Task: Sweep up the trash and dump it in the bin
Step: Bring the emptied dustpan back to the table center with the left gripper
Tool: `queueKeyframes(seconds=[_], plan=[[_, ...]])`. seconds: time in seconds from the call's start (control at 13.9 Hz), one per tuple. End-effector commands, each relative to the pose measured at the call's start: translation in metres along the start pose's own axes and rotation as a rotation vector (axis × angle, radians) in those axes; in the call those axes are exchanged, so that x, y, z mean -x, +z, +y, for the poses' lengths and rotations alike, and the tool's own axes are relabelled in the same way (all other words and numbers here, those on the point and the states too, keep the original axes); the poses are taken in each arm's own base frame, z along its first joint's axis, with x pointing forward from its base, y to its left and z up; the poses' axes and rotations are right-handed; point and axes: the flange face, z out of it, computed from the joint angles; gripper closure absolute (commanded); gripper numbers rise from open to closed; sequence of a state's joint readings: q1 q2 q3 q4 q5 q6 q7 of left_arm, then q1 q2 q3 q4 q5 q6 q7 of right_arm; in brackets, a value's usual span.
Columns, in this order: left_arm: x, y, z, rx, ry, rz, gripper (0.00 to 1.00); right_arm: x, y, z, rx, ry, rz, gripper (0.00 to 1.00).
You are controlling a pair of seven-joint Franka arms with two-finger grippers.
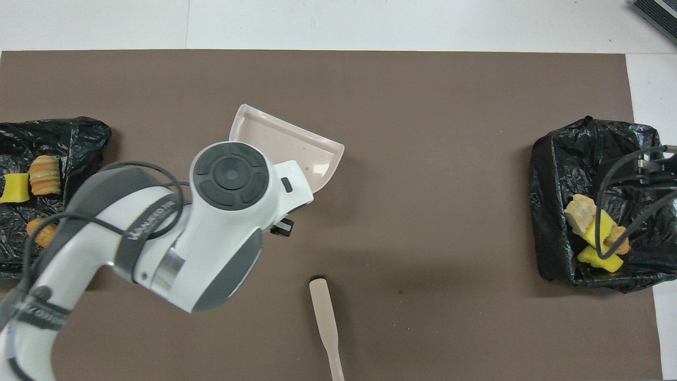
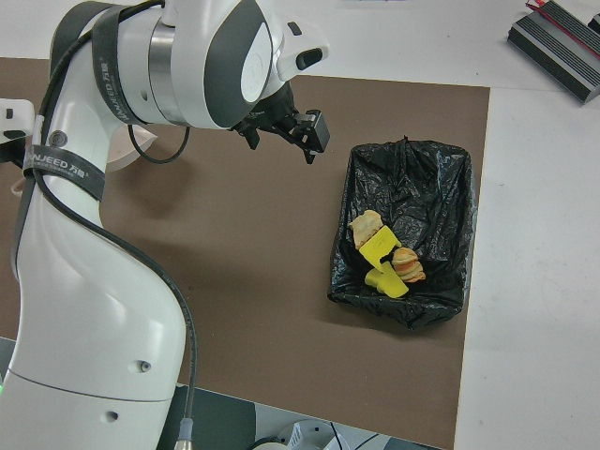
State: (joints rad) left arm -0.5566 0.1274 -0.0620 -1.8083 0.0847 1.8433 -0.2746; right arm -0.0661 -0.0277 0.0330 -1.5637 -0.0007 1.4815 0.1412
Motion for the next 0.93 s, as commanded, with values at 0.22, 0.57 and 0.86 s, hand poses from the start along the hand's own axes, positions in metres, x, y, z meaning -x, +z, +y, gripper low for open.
queueKeyframes(seconds=[0.22, 0.57, 0.86], plan=[[-0.034, 0.034, 0.05, 0.191, -0.182, 0.1, 1.0, 0.008, 0.006, 0.002, -0.032, 0.035, 0.036, 0.0], [-0.02, 0.06, 0.08, 0.186, -0.141, 0.08, 1.0, 0.003, 0.005, -0.002, -0.03, 0.025, 0.057, 0.0], [-0.019, 0.073, 0.09, 0.183, -0.113, 0.082, 1.0, 0.005, 0.005, -0.006, -0.031, 0.015, 0.055, 0.0]])
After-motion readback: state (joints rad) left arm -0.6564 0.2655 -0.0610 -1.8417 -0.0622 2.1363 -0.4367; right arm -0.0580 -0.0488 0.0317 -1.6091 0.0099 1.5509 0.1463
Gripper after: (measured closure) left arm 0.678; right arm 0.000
